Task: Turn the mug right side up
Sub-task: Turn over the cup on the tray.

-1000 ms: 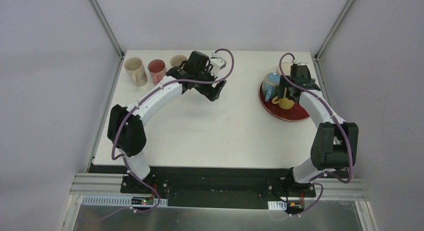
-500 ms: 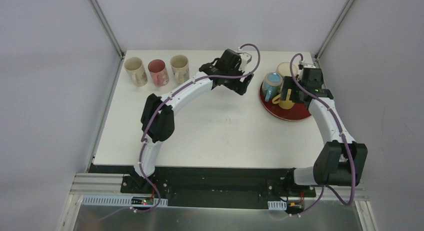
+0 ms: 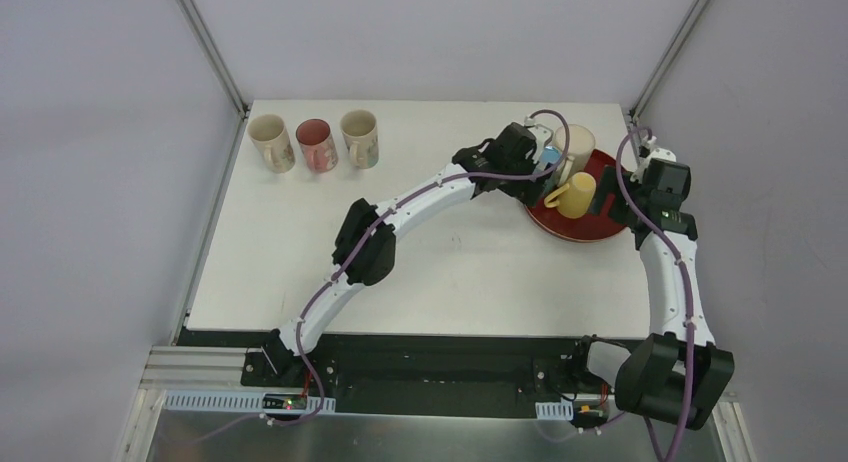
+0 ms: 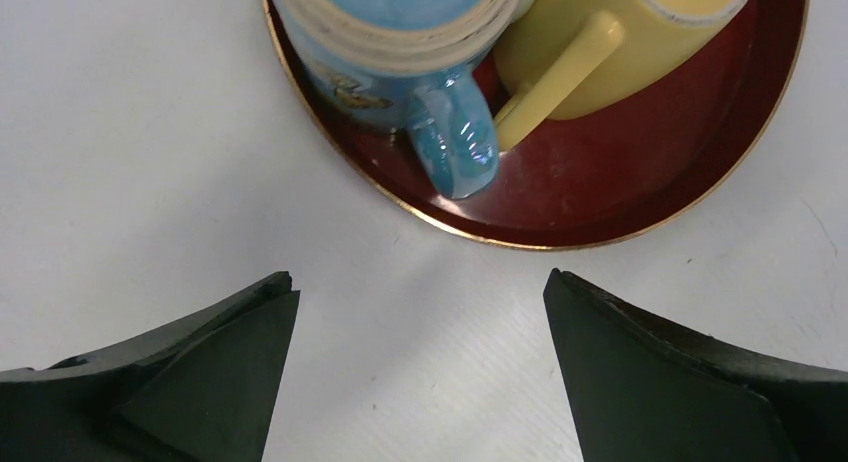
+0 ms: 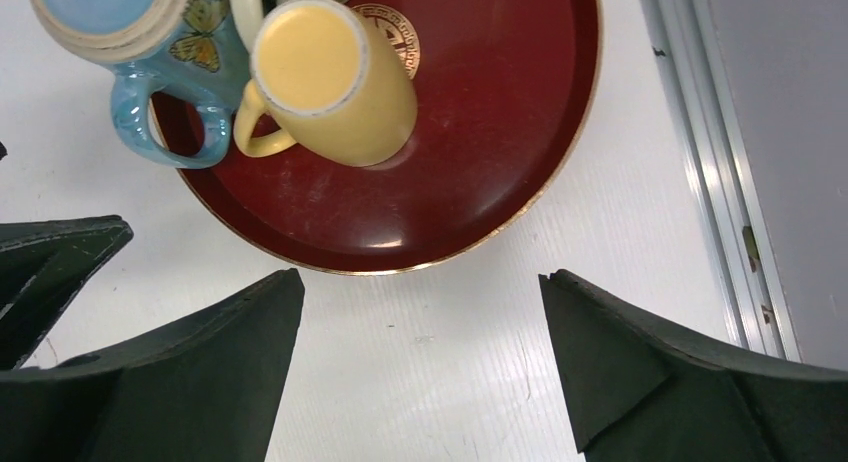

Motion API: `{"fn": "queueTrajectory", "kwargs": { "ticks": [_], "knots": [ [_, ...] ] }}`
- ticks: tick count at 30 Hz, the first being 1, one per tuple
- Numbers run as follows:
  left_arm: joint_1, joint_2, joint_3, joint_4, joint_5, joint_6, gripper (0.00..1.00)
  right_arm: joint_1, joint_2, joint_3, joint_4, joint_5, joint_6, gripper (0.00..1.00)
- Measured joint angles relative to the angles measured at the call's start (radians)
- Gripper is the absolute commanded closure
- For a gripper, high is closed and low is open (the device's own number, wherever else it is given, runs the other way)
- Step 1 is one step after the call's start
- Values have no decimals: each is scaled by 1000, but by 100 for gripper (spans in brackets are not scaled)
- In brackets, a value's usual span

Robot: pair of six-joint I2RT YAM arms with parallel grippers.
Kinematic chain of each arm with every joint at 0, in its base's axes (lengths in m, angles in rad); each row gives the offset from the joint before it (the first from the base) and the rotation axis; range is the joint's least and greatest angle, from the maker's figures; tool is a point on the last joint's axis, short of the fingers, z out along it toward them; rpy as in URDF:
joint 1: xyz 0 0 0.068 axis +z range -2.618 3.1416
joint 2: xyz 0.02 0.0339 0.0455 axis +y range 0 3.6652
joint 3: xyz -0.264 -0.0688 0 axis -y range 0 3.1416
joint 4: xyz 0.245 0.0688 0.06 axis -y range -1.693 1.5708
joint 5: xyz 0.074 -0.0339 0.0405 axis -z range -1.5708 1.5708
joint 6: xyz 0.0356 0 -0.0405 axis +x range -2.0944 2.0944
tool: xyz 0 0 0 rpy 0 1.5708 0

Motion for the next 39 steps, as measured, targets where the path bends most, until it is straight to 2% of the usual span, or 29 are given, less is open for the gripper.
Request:
{"fn": "queueTrajectory", "kwargs": {
  "ticks": [5,11,16,20,28,31,33,35,39],
  "knots": [
    [-25,56,73,31,-47,2,3,-79,-68,-48,18,-37,19,1],
    [-31,114,114,78,-103,10,22,-153,-101,-80,38,-96,55,2],
    [-31,158,134,114,-127,31,27,-170,-105,-84,48,-127,73,2],
    [-37,167,138,135,-127,40,42,-175,-105,-84,54,-140,78,2],
    [-43,167,158,172,-126,60,50,-189,-105,-100,60,-163,85,2],
    [-43,167,160,182,-123,61,56,-192,-105,-100,60,-171,91,1],
    [-43,169,160,188,-120,64,56,-193,-105,-100,60,-177,92,2],
    [-43,174,160,194,-120,68,50,-193,-105,-100,60,-182,94,2],
    [-43,184,160,193,-118,83,50,-195,-105,-100,60,-188,95,1]
  ]
}}
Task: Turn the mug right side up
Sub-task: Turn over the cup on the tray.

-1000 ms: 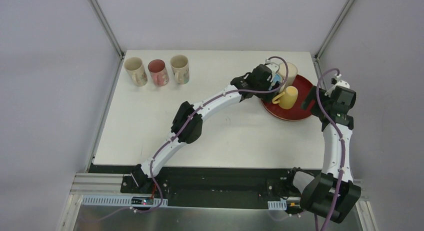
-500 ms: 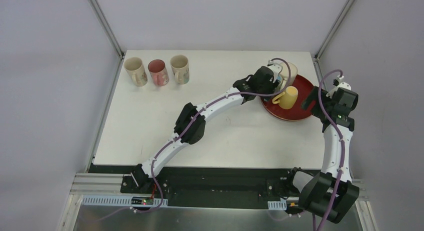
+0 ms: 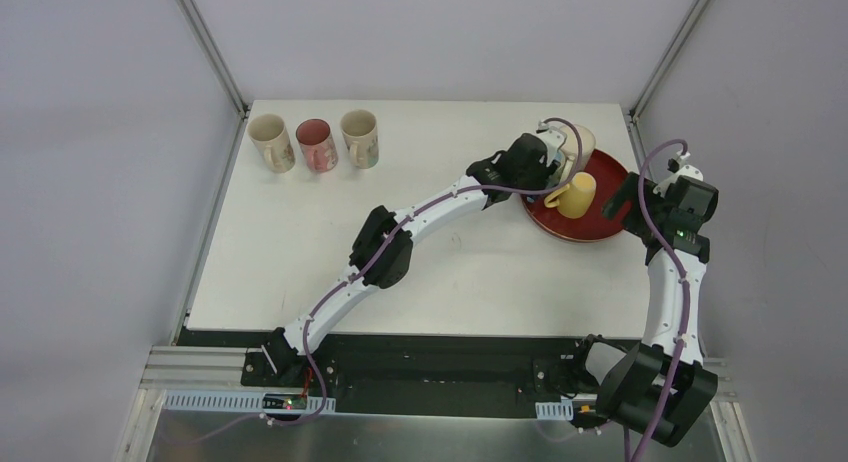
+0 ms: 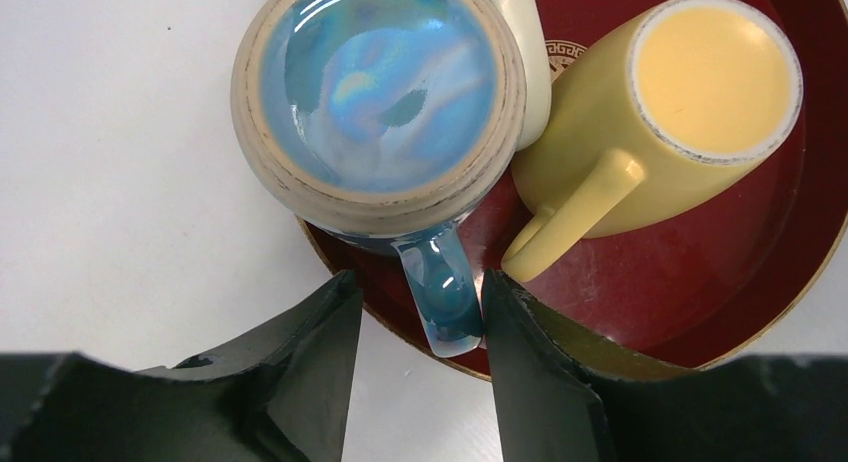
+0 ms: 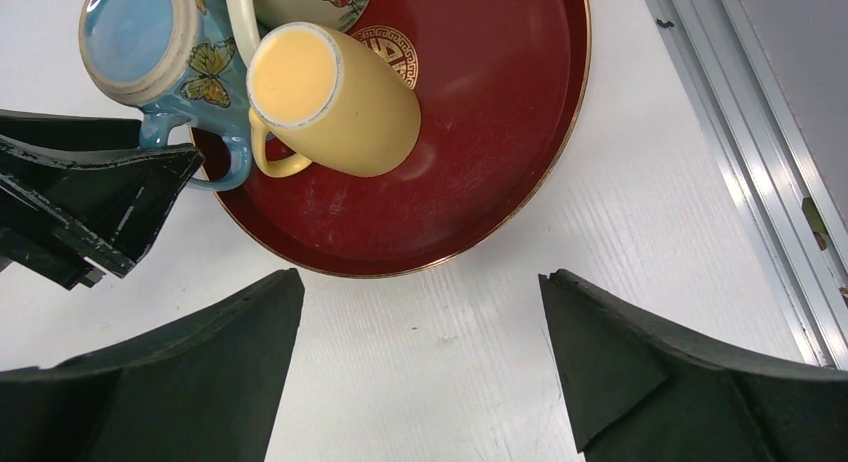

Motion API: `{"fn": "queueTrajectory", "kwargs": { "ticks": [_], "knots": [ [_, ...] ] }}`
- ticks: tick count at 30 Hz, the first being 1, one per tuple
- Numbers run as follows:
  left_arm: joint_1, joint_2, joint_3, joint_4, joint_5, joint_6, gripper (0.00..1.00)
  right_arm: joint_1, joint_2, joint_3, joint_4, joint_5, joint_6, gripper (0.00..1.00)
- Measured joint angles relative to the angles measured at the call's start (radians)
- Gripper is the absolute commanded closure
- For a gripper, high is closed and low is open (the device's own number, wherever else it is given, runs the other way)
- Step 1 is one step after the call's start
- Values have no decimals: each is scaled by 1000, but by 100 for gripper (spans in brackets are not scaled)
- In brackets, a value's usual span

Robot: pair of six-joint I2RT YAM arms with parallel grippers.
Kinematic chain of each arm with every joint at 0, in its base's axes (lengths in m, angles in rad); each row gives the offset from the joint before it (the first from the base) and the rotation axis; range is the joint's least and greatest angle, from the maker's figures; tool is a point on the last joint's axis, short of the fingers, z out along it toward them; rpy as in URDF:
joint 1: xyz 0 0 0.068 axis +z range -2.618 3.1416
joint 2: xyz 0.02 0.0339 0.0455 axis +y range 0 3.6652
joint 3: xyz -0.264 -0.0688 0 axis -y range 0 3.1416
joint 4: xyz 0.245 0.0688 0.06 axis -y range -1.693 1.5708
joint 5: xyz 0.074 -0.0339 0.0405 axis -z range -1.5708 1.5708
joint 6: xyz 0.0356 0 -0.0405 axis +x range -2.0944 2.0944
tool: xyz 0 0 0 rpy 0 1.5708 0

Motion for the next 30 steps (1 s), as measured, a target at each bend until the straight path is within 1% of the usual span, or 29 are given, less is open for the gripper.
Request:
{"fn": "queueTrajectory", "kwargs": {
  "ticks": [2,6,14,15,16,18,20,24,27,30],
  "knots": [
    [0,4,0,2,4,9,51,-3,0,0,0,-1,0,1],
    [0,9,0,6,24,34,63,-5,0,0,0,-2,1,2],
    [2,12,0,13,53,55,76,-10,0,0,0,-12,4,2],
    [2,12,0,14,53,55,75,-11,0,0,0,-13,4,1],
    [3,12,0,15,52,55,70,-11,0,0,0,-15,5,1],
    [2,12,0,16,50,55,56,-12,0,0,0,-19,5,2],
    [1,13,0,21,49,63,52,-14,0,0,0,-20,6,1],
    [0,13,0,27,47,80,49,-18,0,0,0,-24,8,2],
    [0,14,0,33,43,85,52,-19,-2,0,0,-26,10,0],
    [0,18,0,47,35,93,56,-22,-3,0,0,-27,11,1]
  ]
}}
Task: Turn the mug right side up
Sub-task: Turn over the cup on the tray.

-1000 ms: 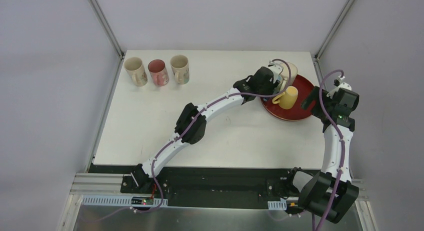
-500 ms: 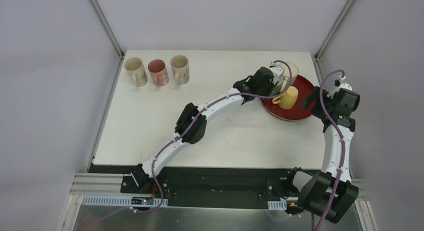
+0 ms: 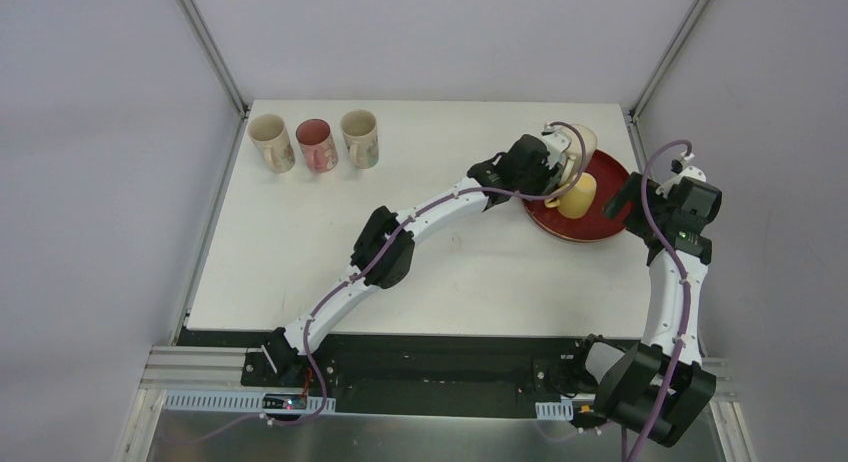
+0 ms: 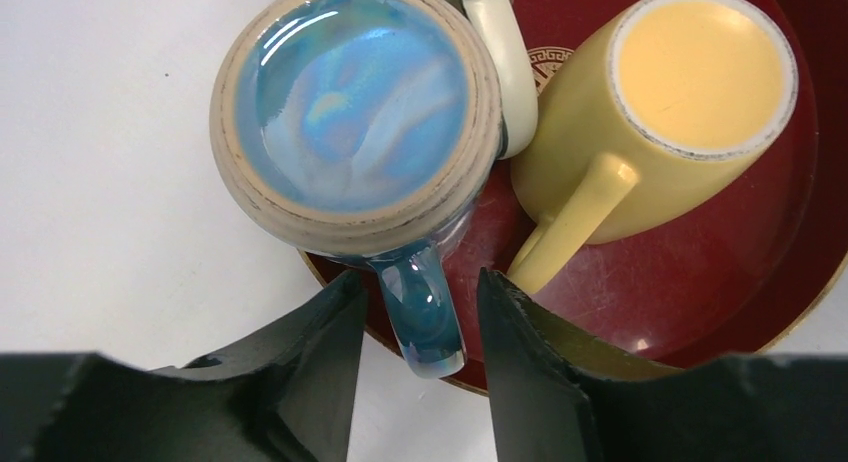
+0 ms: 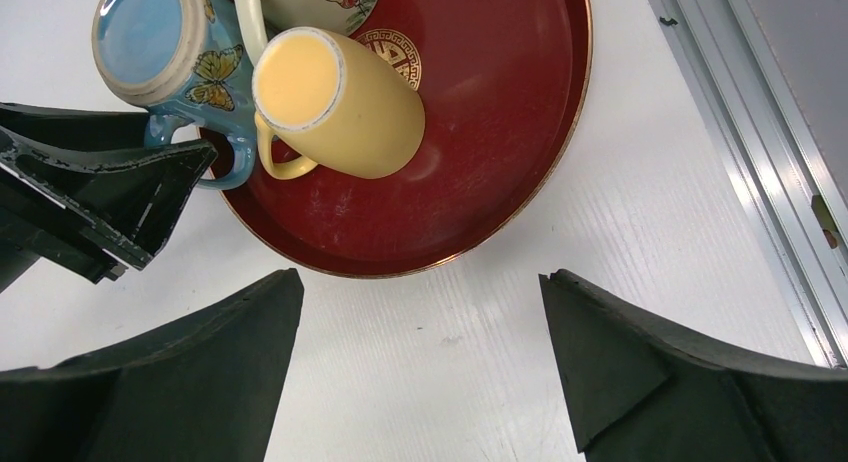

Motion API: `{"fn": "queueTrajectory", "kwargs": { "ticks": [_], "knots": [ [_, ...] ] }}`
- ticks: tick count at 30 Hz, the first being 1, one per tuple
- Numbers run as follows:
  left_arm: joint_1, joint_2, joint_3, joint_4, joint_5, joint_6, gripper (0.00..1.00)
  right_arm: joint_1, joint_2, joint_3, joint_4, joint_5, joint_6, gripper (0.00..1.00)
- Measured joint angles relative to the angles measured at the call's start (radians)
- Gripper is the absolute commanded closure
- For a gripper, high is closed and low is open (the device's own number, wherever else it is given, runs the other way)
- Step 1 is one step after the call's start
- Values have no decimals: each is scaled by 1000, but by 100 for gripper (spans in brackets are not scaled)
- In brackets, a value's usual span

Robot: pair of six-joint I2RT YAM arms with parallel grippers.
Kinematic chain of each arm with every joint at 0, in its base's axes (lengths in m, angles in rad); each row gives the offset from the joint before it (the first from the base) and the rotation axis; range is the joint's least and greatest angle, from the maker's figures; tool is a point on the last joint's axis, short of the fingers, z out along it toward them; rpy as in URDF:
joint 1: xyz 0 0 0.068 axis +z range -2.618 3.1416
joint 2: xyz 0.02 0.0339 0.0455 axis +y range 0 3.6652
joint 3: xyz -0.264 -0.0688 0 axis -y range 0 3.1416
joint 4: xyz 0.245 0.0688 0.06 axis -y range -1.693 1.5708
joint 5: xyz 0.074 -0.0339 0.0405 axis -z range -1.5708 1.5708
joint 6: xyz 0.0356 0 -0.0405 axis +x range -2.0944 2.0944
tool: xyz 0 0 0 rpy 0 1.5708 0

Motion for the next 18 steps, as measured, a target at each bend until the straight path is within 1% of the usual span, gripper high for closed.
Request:
{"fn": "queueTrajectory", "kwargs": {
  "ticks": [4,6,9,13,14,18],
  "knots": [
    [0,10,0,17,-25,12,56,-3,-1,0,0,-1,0,1],
    [0,14,0,20,-38,14,58,-5,-1,0,0,-3,0,1],
    [0,17,0,22,-45,14,71,-7,-2,0,0,-5,0,1],
    [0,18,0,27,-62,15,97,-8,-3,0,0,-11,0,1],
    [2,18,0,29,-61,14,100,-9,-3,-1,0,-12,1,1],
    [0,22,0,39,-68,14,100,-10,-6,-13,4,-19,1,1]
  ]
}}
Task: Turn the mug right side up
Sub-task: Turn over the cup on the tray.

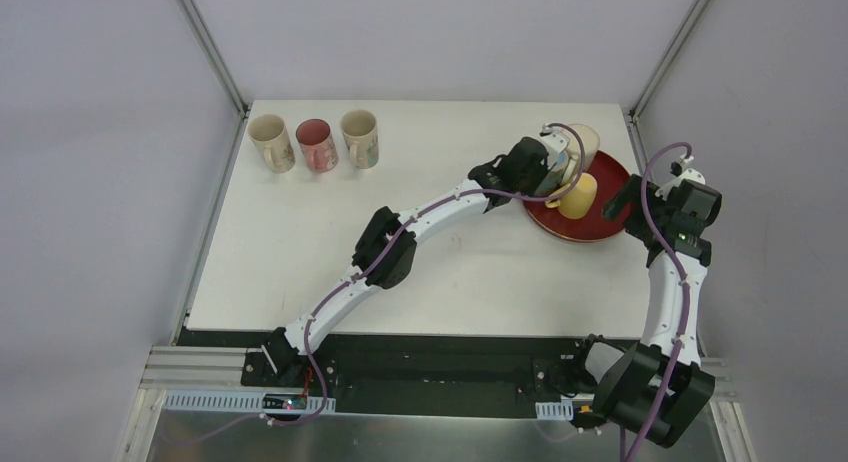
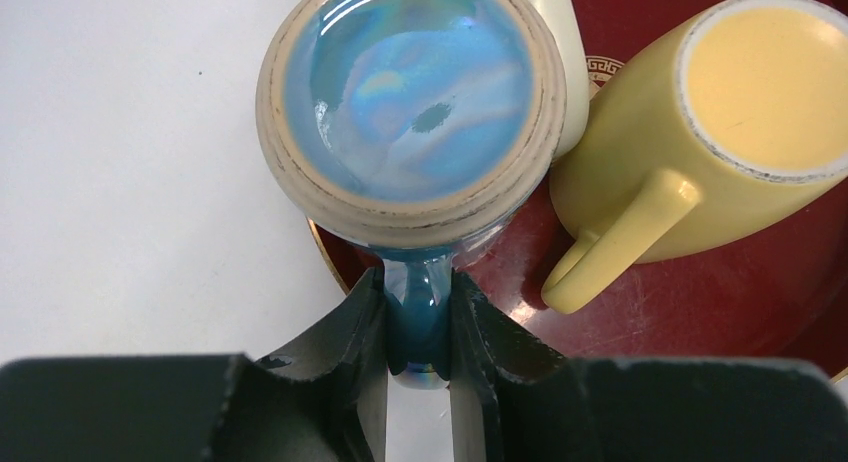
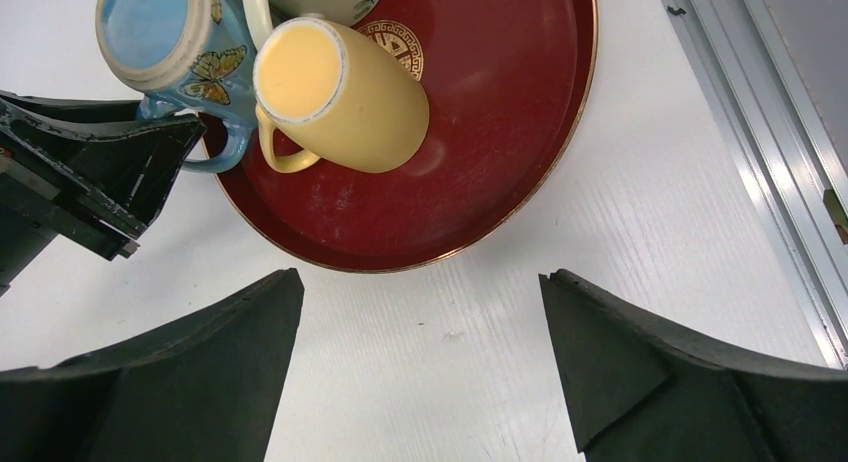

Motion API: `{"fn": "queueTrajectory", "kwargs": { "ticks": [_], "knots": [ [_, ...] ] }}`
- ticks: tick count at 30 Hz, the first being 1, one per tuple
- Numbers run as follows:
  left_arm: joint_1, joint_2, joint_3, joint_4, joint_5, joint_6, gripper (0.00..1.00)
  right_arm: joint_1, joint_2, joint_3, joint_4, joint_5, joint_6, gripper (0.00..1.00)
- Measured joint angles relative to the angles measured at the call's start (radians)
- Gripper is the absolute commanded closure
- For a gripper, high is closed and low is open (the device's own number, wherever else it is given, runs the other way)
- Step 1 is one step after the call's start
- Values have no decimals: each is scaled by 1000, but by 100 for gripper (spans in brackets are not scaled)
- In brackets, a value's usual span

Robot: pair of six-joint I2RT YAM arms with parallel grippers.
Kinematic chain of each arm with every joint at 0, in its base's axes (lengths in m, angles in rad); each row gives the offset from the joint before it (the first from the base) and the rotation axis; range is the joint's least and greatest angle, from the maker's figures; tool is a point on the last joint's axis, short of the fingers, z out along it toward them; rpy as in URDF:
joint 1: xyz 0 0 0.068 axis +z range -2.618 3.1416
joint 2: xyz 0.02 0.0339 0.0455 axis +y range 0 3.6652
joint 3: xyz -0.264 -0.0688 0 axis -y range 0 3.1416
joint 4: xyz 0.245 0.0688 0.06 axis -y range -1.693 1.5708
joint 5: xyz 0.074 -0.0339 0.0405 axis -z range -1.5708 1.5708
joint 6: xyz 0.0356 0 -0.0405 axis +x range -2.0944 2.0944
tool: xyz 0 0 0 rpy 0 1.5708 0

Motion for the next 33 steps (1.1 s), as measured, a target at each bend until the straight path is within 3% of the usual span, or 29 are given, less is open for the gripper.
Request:
{"fn": "queueTrajectory", "kwargs": {
  "ticks": [33],
  "knots": [
    [10,0,98,-86,-22,21,100,-6,2,-3,13,-8,11,1]
  ]
}}
